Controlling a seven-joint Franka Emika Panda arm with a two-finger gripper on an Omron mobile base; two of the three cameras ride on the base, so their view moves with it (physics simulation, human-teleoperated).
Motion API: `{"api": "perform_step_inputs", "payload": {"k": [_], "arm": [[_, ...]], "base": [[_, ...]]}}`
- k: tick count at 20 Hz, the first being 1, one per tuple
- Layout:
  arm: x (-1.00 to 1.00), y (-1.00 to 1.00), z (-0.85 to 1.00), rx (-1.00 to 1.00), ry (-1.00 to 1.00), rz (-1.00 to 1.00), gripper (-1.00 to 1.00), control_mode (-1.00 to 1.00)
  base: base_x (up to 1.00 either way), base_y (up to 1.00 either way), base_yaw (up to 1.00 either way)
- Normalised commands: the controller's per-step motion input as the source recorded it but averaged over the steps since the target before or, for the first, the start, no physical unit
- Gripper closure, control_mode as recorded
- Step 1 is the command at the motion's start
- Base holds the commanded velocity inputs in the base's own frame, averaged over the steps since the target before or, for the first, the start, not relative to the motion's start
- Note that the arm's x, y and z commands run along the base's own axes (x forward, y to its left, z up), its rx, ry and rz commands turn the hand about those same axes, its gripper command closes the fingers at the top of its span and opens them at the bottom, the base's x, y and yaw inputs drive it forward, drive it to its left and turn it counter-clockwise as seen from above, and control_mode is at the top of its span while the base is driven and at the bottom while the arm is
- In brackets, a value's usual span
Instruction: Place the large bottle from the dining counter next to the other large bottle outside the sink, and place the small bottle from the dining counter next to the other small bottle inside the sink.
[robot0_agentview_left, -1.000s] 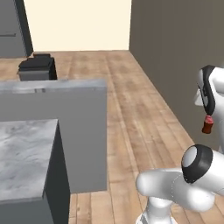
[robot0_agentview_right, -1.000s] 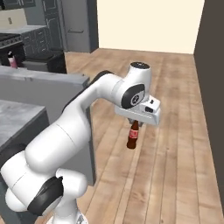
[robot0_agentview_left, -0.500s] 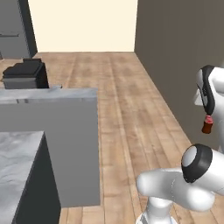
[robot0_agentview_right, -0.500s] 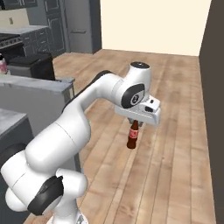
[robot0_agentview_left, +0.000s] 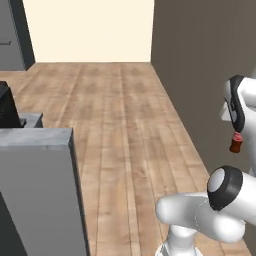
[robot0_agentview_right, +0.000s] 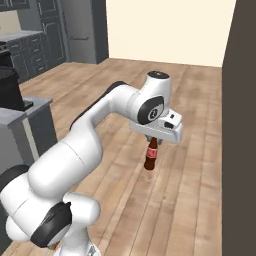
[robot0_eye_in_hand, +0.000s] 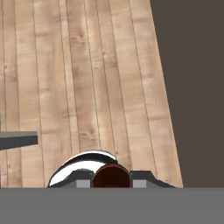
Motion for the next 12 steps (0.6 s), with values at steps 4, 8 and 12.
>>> {"api": "perform_step_inputs", "payload": {"k": [4,8,12], "arm": [[0.0,0.0,0.0,0.0,0.0,0.0,1.0,1.0],[0.0,0.0,0.0,0.0,0.0,0.0,1.0,1.0],[0.0,0.0,0.0,0.0,0.0,0.0,1.0,1.0]], "base": [[0.99,-0.76,0.01],[1.0,-0.5,0.03],[1.0,-0.11,0.06]]}}
